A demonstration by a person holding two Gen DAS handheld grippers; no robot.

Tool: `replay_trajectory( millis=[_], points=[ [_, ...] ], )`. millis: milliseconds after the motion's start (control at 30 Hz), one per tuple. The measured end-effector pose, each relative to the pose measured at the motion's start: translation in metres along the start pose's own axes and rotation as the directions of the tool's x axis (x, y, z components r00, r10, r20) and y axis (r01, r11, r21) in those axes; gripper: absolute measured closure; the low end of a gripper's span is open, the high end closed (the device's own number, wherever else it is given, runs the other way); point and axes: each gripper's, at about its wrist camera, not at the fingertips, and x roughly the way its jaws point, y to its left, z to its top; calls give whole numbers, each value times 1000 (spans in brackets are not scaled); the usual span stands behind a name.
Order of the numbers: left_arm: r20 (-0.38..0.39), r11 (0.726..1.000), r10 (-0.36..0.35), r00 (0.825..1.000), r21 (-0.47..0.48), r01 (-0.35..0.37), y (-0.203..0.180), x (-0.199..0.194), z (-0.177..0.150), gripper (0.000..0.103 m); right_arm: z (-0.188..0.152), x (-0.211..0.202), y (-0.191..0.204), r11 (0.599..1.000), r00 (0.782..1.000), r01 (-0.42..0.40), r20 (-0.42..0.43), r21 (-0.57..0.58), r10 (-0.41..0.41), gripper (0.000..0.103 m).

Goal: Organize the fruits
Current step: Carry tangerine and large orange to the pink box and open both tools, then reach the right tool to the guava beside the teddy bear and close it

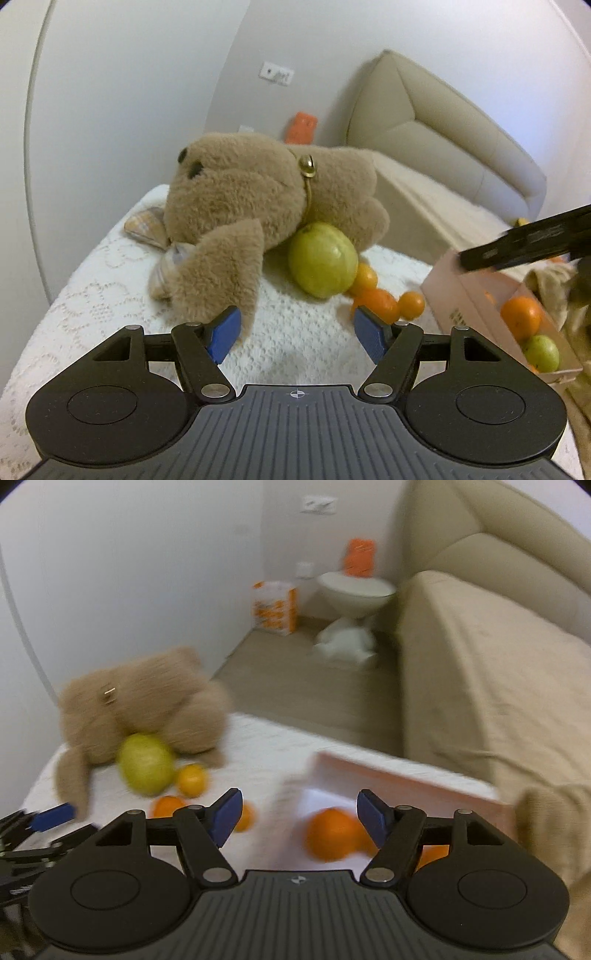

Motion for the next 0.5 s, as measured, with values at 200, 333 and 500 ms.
replay_trajectory(
  millis=[200,333,500],
  points=[
    [-8,998,-59,998,-30,59,9,-11,-1,30,11,45,41,993,990,-113,-82,25,115,34],
    [-7,997,-77,997,-33,77,8,-15,0,30,12,61,55,990,984,-134,-115,41,138,40],
    [-31,997,-75,997,-23,74,5,-10,-3,30,17,57,54,1000,994,7,-112,-24,-10,52]
  ],
)
